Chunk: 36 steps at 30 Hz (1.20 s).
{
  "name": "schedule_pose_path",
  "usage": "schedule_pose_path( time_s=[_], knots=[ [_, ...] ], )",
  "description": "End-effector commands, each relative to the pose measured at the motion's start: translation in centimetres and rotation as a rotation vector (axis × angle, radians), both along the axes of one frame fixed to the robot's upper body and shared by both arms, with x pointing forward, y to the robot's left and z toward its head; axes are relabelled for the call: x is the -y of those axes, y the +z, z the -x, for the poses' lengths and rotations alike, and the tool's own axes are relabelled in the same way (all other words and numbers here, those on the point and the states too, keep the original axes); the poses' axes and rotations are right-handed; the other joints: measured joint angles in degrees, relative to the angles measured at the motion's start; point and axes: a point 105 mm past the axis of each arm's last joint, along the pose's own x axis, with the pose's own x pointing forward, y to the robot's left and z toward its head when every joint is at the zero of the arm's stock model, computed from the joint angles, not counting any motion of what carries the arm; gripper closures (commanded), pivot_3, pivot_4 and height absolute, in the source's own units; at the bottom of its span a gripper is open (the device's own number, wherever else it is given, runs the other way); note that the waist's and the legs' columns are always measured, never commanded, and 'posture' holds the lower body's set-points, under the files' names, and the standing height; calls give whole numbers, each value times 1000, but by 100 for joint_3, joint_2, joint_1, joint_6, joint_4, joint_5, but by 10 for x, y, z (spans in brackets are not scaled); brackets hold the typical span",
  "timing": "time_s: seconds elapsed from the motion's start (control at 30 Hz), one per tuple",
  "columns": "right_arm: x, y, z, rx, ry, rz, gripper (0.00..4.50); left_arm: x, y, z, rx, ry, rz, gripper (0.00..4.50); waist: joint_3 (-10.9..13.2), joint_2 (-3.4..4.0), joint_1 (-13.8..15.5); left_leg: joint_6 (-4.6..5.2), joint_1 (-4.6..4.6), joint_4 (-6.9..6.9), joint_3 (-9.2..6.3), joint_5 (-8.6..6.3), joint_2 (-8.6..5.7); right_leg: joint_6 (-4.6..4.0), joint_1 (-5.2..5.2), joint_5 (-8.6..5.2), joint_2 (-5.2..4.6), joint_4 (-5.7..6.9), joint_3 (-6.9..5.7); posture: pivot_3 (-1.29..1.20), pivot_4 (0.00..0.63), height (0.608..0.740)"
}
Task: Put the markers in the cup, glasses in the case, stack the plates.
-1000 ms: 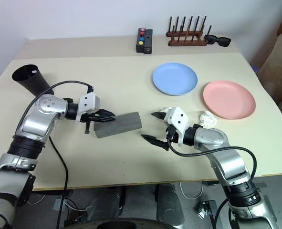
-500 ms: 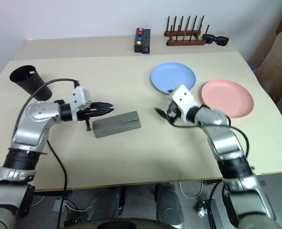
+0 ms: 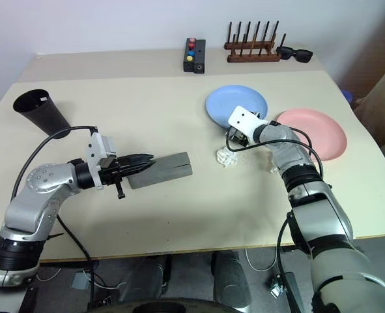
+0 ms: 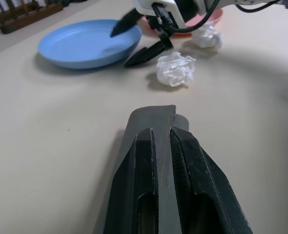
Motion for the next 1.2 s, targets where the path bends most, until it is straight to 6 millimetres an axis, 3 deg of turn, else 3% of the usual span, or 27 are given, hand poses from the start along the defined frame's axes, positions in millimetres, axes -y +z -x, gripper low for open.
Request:
schedule_pose_path(
  time_s=[0.03, 0.13, 0.17, 0.43, 0.57, 0.8, 1.03, 1.07, 1.13, 1.2],
  knots=[
    [0, 10, -4, 46, 11, 22, 2831, -3, 13, 2, 43, 22, 21, 4028, 0, 0, -29, 0, 0, 0, 0, 0, 0, 1, 0, 1, 0, 0, 0, 0, 150, 739],
    [-4, 13, -4, 78, 35, 34, 4379, -4, 14, 2, 45, 30, 26, 4028, 0, 1, -56, 0, 0, -1, -1, 0, 0, 1, 0, 1, 0, 0, 0, 0, 150, 739],
    [-5, 15, -4, 95, 47, 42, 4445, -3, 15, 1, 53, 34, 32, 4028, 0, 1, -62, 0, 0, -2, -1, 0, 0, 1, 0, 1, 0, 1, 0, 0, 150, 739],
    [6, 56, 7, 314, 67, 117, 4445, 14, 24, -2, 81, 19, 105, 4028, 2, 4, -49, 0, -2, -2, -1, 0, -1, 3, -1, 1, -1, -1, 1, 0, 150, 739],
    [49, 77, 36, 349, -19, 159, 4445, 29, 22, 1, 55, -27, 143, 4028, 3, 5, 20, 0, -5, -3, -2, 0, -2, 4, 0, 0, -1, -5, 1, 0, 150, 739],
    [105, 60, 87, 204, -92, 317, 4445, 43, 18, -5, 35, -85, 145, 4028, 0, 12, 90, 0, 0, 4, 3, 0, -2, -14, 8, -12, -1, -9, 3, 0, 150, 739],
    [140, 37, 104, 88, -197, 324, 4445, 51, 14, -6, 28, -115, 148, 4028, -1, 16, 65, 1, 4, 8, 13, -1, 1, -17, 9, -12, -1, -7, 8, 0, 150, 739],
    [143, 36, 104, 83, -208, 321, 3805, 51, 13, -6, 27, -115, 149, 4028, -1, 15, 77, 1, 3, 8, 12, 0, 1, -17, 9, -12, -1, -7, 8, 0, 150, 739],
    [145, 36, 104, 84, -218, 330, 3054, 51, 12, -5, 23, -114, 151, 4028, -1, 15, 93, 1, 1, 11, 13, 0, -1, -17, 9, -12, -2, -8, 8, 0, 150, 739],
    [143, 41, 102, 113, -216, 326, 2009, 50, 12, -5, 20, -111, 151, 4028, -1, 15, 100, 1, 0, 13, 13, 0, -1, -17, 10, -12, -3, -9, 8, 0, 150, 739]
  ],
)
